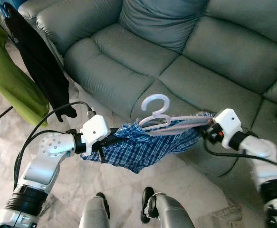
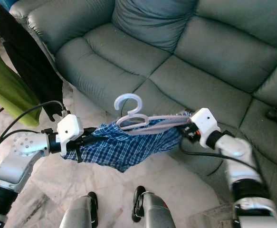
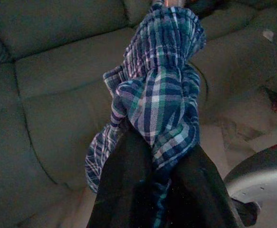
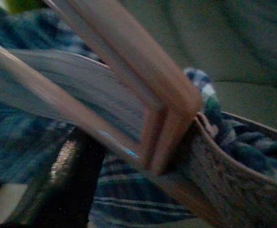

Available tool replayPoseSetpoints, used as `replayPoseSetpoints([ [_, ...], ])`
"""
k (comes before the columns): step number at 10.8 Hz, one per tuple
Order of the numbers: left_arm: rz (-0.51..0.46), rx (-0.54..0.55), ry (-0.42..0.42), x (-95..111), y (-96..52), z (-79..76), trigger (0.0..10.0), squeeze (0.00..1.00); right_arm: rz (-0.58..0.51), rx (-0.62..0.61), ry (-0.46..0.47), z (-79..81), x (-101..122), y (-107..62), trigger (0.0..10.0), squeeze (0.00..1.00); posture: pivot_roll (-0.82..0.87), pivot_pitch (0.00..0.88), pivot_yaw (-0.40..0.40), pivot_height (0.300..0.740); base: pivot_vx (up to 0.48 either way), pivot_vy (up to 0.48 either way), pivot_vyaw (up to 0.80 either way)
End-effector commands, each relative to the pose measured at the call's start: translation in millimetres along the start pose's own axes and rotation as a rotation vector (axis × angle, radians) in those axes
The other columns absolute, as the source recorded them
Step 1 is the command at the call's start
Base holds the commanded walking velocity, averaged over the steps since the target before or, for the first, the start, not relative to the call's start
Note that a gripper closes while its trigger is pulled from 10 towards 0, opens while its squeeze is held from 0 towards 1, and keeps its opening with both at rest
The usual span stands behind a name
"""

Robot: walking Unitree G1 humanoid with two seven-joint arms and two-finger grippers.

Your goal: Hang hanger

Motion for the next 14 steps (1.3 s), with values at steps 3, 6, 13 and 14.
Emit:
replayPoseSetpoints([
  [3, -0.042, -0.021, 0.027, 10.4, 7.1, -4.0, 0.0, 0.0, 0.036, 0.326, 0.038, 9.9, 9.7, -24.0, 10.0, 1.0, -0.03, 0.226, -0.038, 0.74, 0.0, 0.0, 0.0],
  [6, -0.039, -0.059, 0.026, 6.6, 9.8, -13.7, 0.0, 0.0, 0.123, 0.229, -0.215, -9.6, -1.2, -24.8, 10.0, 1.0, -0.03, 0.231, -0.035, 0.74, 0.0, 0.0, 0.0],
  [13, -0.041, 0.263, 0.111, -20.7, 9.3, 26.3, 0.0, 0.0, -0.004, -0.059, -0.339, -47.5, 25.2, 4.3, 10.0, 1.0, -0.02, 0.228, -0.034, 0.74, 0.0, 0.0, 0.0],
  [14, -0.025, 0.277, 0.12, -26.1, 6.5, 28.0, 0.0, 0.0, -0.041, -0.066, -0.274, -50.8, 30.8, 4.7, 10.0, 1.0, -0.02, 0.227, -0.031, 0.74, 0.0, 0.0, 0.0],
])
Point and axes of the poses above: a point about 5 cm out from each wrist's last joint towards the gripper, its own y axis pointing out of the wrist towards the gripper, its own x axis along the axis of the wrist's last joint, z = x × y, the point moved 5 cm from there along y, pointing out of the wrist towards the gripper, and after that the axes turned 11 degrees about -y, right-handed, at the moved point
